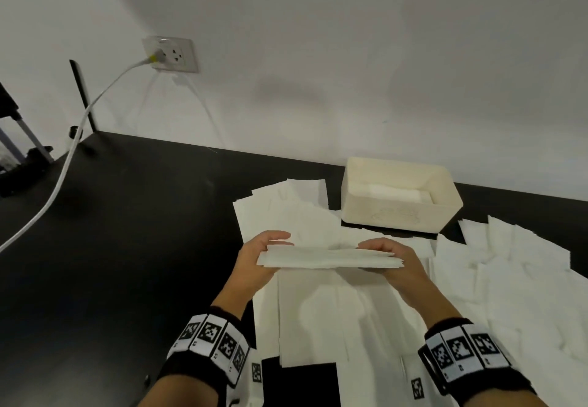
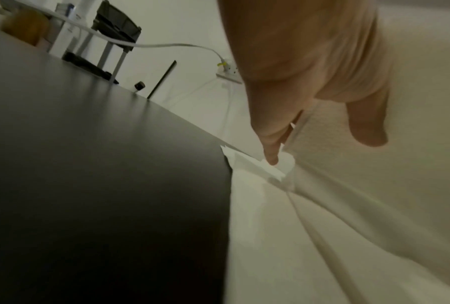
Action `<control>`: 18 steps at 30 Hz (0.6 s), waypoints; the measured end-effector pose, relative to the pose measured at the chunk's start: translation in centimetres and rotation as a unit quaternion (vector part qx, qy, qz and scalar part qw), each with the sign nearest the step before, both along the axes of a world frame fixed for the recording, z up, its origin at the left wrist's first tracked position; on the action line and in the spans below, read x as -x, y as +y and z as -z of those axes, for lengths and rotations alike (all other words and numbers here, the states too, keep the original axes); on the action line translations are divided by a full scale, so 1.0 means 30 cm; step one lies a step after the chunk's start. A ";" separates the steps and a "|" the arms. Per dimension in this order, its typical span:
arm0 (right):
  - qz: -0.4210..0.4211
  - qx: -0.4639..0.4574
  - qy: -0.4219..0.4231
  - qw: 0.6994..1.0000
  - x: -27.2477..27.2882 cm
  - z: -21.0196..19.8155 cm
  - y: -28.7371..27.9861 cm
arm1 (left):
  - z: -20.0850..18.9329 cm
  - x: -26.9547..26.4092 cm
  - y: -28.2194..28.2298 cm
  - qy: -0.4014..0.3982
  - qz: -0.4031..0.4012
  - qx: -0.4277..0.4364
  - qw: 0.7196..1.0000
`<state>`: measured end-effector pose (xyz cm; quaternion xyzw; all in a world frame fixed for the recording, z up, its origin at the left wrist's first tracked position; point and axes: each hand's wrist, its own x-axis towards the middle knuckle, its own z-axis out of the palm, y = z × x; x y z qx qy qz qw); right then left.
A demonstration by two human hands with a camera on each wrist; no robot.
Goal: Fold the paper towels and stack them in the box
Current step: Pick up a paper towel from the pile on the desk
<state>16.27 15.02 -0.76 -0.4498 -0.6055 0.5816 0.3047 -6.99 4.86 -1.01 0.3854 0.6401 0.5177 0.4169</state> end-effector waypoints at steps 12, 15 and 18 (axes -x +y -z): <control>0.030 0.090 0.079 0.992 0.015 0.017 0.011 | -0.015 -0.031 0.037 -0.021 -0.022 0.072 0.997; 0.034 0.091 0.077 0.992 0.014 0.031 0.015 | -0.009 -0.036 0.033 -0.025 -0.023 0.068 0.997; 0.042 0.082 0.069 0.993 0.017 0.028 0.020 | 0.001 -0.041 0.031 -0.003 -0.037 0.055 0.998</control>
